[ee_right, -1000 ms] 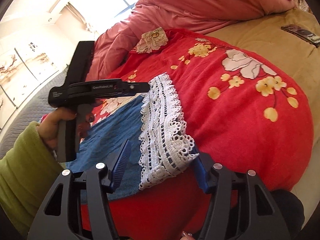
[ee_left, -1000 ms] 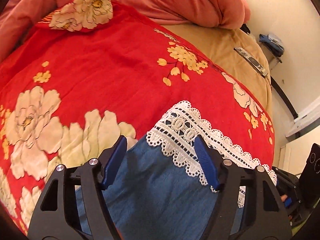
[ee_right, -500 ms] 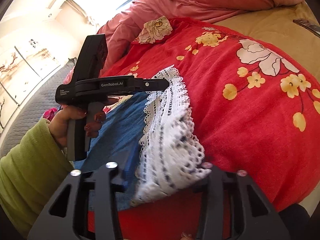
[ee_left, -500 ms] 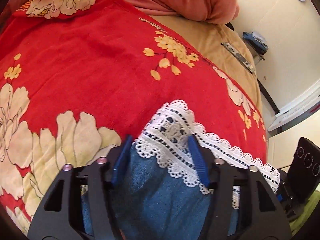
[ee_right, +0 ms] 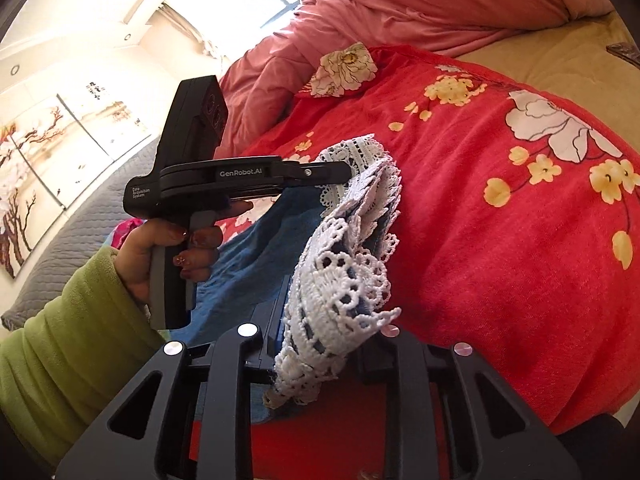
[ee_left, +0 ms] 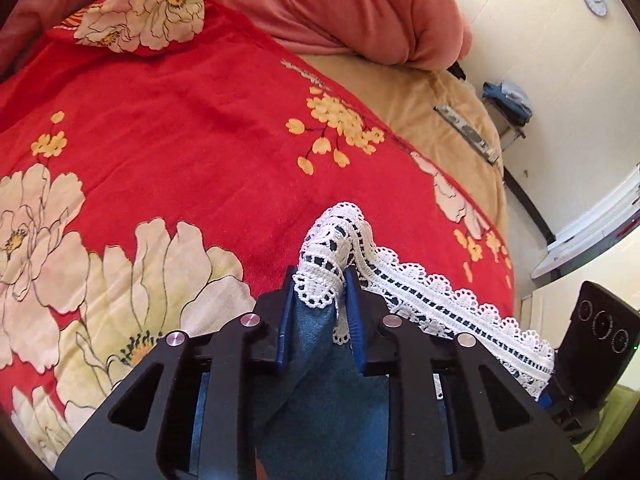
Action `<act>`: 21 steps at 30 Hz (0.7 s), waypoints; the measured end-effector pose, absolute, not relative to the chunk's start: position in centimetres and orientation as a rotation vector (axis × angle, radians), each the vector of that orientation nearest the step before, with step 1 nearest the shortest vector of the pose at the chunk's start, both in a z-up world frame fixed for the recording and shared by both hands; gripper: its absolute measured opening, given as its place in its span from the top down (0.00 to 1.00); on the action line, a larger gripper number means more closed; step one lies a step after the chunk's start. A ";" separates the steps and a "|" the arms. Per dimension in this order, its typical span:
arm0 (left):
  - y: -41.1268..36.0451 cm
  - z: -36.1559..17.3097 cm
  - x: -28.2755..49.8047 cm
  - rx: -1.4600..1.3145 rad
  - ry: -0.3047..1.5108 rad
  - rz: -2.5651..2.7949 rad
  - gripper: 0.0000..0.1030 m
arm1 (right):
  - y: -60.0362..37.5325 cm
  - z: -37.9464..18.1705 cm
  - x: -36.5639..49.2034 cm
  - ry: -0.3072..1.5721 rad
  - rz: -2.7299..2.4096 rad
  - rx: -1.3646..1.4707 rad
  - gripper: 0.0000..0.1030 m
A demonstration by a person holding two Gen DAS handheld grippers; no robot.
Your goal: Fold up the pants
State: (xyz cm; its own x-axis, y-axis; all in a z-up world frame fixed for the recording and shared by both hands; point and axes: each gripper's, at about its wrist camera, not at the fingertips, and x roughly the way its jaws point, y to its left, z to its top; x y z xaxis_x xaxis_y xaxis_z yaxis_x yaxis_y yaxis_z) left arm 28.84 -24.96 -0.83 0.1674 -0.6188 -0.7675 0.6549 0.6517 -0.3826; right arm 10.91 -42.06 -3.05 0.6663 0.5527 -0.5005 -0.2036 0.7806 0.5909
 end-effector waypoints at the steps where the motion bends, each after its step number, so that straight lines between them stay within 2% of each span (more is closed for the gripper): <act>1: -24.5 -0.4 28.7 0.023 1.062 -0.912 0.85 | -41.9 -2.9 10.8 0.714 0.458 0.520 0.78; 8: -21.1 3.0 27.2 -0.052 0.973 -0.951 0.85 | -39.7 -0.9 8.6 0.612 0.517 0.396 0.78; 12: -18.1 4.7 25.8 -0.095 0.913 -0.967 0.85 | -36.2 1.1 7.1 0.553 0.533 0.226 0.78; 21: -10.2 4.0 25.5 -0.241 0.904 -0.895 0.85 | -27.4 3.3 8.5 0.571 0.665 0.106 0.78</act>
